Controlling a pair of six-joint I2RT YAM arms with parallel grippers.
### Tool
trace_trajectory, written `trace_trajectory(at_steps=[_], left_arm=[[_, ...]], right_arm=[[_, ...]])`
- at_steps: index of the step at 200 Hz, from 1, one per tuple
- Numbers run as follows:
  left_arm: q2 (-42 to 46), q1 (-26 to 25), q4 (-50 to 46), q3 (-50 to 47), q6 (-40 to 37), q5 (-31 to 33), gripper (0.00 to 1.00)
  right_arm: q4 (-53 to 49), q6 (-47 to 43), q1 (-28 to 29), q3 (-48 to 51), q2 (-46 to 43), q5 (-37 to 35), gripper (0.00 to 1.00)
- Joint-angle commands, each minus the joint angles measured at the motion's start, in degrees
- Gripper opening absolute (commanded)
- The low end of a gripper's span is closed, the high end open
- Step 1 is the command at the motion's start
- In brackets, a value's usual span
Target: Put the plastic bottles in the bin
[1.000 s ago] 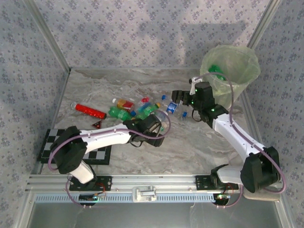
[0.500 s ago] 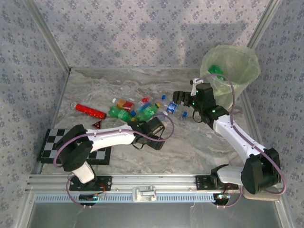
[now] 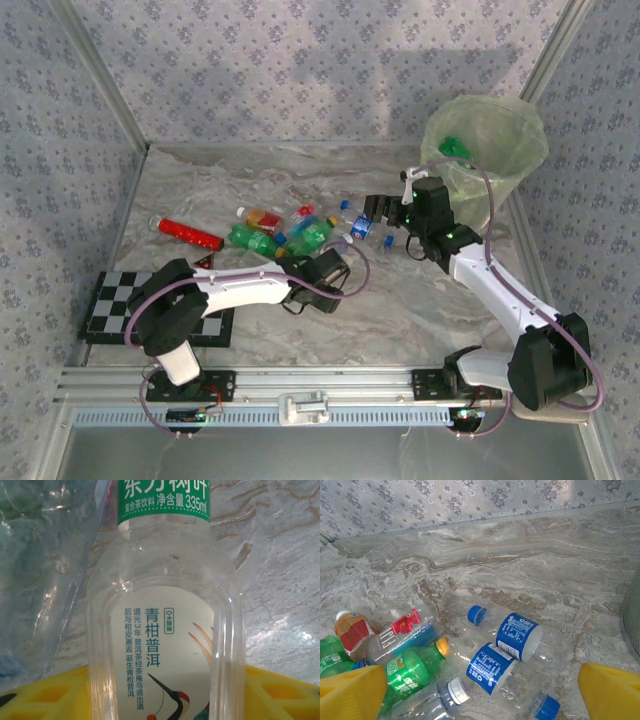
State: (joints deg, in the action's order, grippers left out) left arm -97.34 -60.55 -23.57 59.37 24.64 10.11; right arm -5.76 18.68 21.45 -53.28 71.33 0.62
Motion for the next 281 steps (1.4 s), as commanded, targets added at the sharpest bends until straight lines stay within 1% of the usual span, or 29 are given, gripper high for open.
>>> trace_trajectory(at_steps=[1,26,40,58,84,116,136,155,181,201,207,230,258,281], left_arm=[[-1.35,-0.27,0.43,0.67,-0.82,1.09,0.62],[-1.84,-0.28,1.06,0.48,-0.8,1.38,0.59],[-1.68,-0.27,1.5,0.53,-1.06,1.48,0.5],[-0.25,-0.27,2.41,0.23,-1.31,1.91,0.45],[3.97,-0.23,4.43,-0.52,-1.83,3.57,0.44],[11.4,1.39,9.3,-2.33,-1.2,4.36,0.44],[16.44,3.59,14.28,-4.83,1.29,4.37,0.45],[21.11,5.88,21.55,-8.95,3.77,4.68,0.46],[26.59,7.11,32.97,-15.65,4.76,8.42,0.46],[29.29,7.59,38.02,-18.39,4.24,10.3,0.46],[29.87,7.73,38.79,-18.82,3.91,10.64,0.46],[31.32,7.97,39.74,-19.55,2.79,10.97,0.45],[32.67,8.06,40.46,-20.64,2.84,10.89,0.46],[33.74,8.08,41.05,-21.8,3.22,10.49,0.46]], right_arm=[[-0.68,1.01,-0.27,0.37,-1.46,-0.85,1.0],[-0.6,1.18,-0.27,0.35,-1.72,-0.76,1.0],[-0.72,1.19,-0.25,0.3,-1.9,-0.71,1.0],[-0.82,1.27,-0.27,0.2,-2.48,-0.71,1.0],[-0.48,1.73,-0.43,0.2,-3.63,-0.09,1.0],[0.81,3.52,-0.75,-0.29,-4.1,4.12,1.0],[2.74,5.04,-0.92,-0.49,-3.92,8.87,1.0],[6.34,8.01,-0.89,-0.11,-3.26,14.41,1.0],[14.9,14.28,-0.19,1.53,-0.78,22.99,1.0],[20.5,16.87,1.79,2.08,1.92,27.51,0.98],[22.04,18.43,2.64,2.12,2.55,28.2,0.97],[26.05,19.7,6.28,2.0,5.11,29.73,0.94],[27.03,20.07,10.21,-0.14,9.18,31.8,0.93],[28.01,20.59,11.87,-1.43,11.77,32.86,0.9]])
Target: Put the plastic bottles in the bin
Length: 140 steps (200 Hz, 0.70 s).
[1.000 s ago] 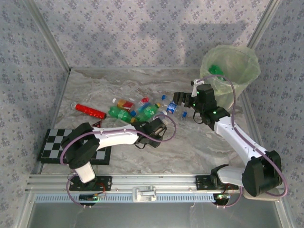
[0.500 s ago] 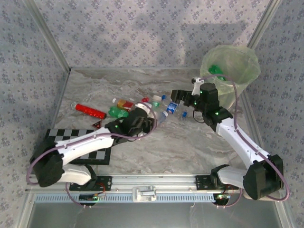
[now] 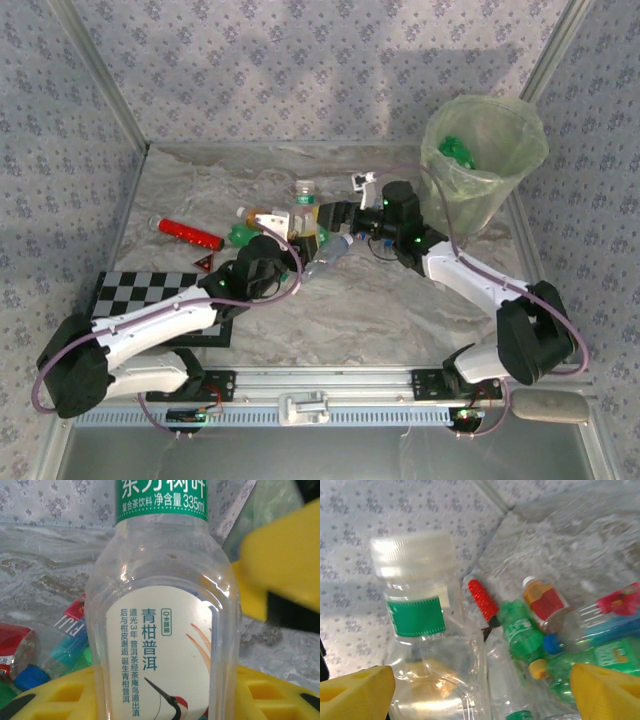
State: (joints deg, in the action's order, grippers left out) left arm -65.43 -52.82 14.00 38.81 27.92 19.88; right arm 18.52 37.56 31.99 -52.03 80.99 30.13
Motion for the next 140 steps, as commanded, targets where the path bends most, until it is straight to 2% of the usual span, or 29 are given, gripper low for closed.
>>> trace_trajectory(at_steps=[1,84,140], left_arm=[[1.86,0.3,3.48,-1.26,-0.06,0.7,0.46],[2.63,0.28,2.74,-1.54,-0.4,-0.88,0.46],[2.15,0.32,2.79,-0.85,-0.84,-1.75,0.46]], right_arm=[[3.76,1.76,1.37,-2.7,2.17,3.44,0.9],[5.2,2.43,4.19,-5.75,6.26,5.82,0.85],[2.83,1.08,4.59,-6.48,7.24,5.64,0.79]])
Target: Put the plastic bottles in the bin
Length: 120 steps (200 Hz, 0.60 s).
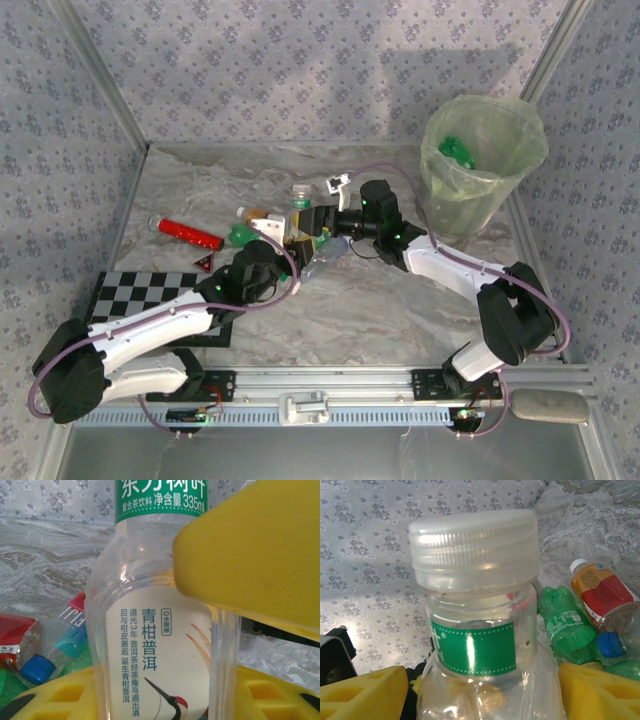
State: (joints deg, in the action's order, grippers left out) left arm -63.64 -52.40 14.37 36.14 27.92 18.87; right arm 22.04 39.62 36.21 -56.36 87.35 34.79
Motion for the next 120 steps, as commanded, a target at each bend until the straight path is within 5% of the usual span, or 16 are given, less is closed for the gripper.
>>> trace_trajectory(at_steps=[1,44,76,120], left_arm=[[0.36,-0.08,2.42,1.78,-0.85,-0.8,0.46],[0.14,-0.14,2.48,2.08,-0.94,-1.58,0.46],[0.36,-0.09,2.5,2.07,-0.94,-1.37,0.48],[0.68,0.01,1.96,2.17,-0.35,0.38,0.7]], right_arm=[[-0.73,-1.09,0.37,-2.16,0.89,0.98,0.79],[-4.48,-3.14,1.06,-3.23,1.89,-0.54,0.78],[-5.07,-3.2,1.1,-3.17,2.06,-1.36,0.63],[-9.66,-7.47,-0.37,-4.84,0.72,-3.09,0.55]])
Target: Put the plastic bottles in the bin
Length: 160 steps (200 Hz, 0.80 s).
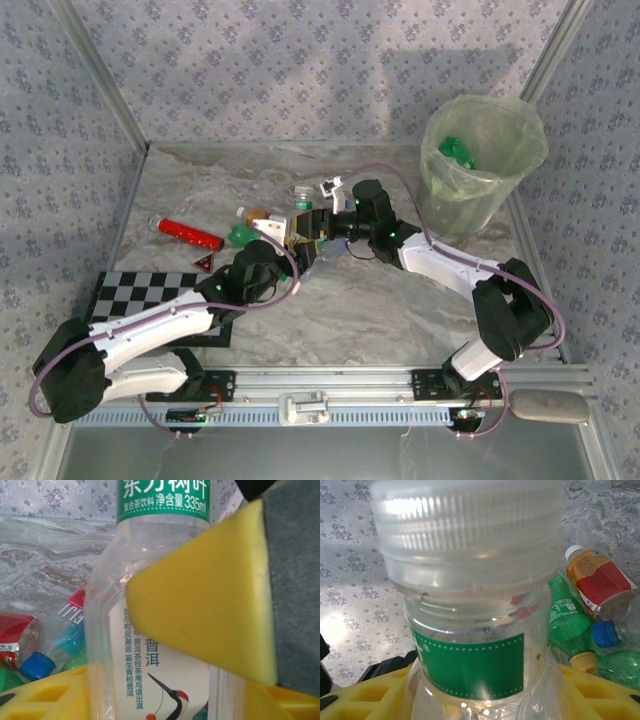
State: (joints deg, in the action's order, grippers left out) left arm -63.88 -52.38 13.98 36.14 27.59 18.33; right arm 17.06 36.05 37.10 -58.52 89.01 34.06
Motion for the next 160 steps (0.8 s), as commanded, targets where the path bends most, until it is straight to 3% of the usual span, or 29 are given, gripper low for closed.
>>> trace_trajectory(at_steps=[1,38,66,96,160], left_arm=[[0.89,-0.05,2.36,2.18,-0.01,1.01,0.7],[2.38,0.24,1.49,1.36,0.79,5.13,0.8],[3.49,1.38,0.54,0.19,2.56,8.77,1.0],[3.12,4.38,-1.82,-0.53,6.73,8.15,1.0],[-3.62,7.97,-3.6,1.47,8.91,-2.75,1.0]], right_arm=[[-4.89,-4.03,-1.34,-2.71,-0.99,-2.53,0.55],[-15.04,-11.49,-4.15,-6.18,-4.09,-9.81,0.55],[-21.11,-17.32,-6.5,-8.62,-7.54,-15.92,0.55],[-27.95,-23.84,-9.58,-15.11,-10.31,-21.01,0.56],[-34.14,-32.76,-18.67,-27.66,-12.36,-29.16,0.56]])
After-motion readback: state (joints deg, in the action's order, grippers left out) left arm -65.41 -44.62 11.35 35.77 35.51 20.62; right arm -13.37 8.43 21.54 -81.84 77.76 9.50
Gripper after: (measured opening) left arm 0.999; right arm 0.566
